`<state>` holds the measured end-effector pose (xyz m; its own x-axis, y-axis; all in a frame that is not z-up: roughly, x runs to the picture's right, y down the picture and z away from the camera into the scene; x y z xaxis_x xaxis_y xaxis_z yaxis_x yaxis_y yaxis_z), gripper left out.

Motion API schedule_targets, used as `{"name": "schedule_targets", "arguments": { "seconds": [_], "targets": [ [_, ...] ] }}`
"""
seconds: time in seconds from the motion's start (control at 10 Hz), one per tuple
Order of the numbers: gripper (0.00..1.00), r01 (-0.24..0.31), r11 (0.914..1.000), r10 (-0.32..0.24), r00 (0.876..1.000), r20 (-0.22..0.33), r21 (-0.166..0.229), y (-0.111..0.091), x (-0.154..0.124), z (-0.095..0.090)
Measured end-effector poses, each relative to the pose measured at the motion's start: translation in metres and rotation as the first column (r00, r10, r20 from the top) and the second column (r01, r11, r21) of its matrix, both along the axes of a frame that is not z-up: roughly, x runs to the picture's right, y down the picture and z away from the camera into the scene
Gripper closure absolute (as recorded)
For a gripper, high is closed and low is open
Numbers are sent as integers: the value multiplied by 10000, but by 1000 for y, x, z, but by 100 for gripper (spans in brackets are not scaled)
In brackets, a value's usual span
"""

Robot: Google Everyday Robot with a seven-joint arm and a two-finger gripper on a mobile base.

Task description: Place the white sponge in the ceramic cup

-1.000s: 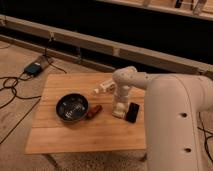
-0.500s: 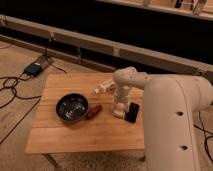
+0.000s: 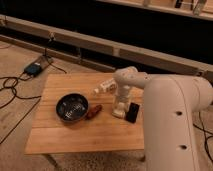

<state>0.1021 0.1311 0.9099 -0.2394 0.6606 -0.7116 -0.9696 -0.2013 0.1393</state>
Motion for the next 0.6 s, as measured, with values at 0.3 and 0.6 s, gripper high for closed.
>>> {"name": "schedule_targets", "arguments": {
  "seconds": [0.3, 0.6],
  "targets": [
    [87, -78, 10000, 77, 10000, 44, 51, -1, -1, -1],
    [100, -180, 9997, 176, 9995, 264, 142, -16, -9, -16]
  ]
}}
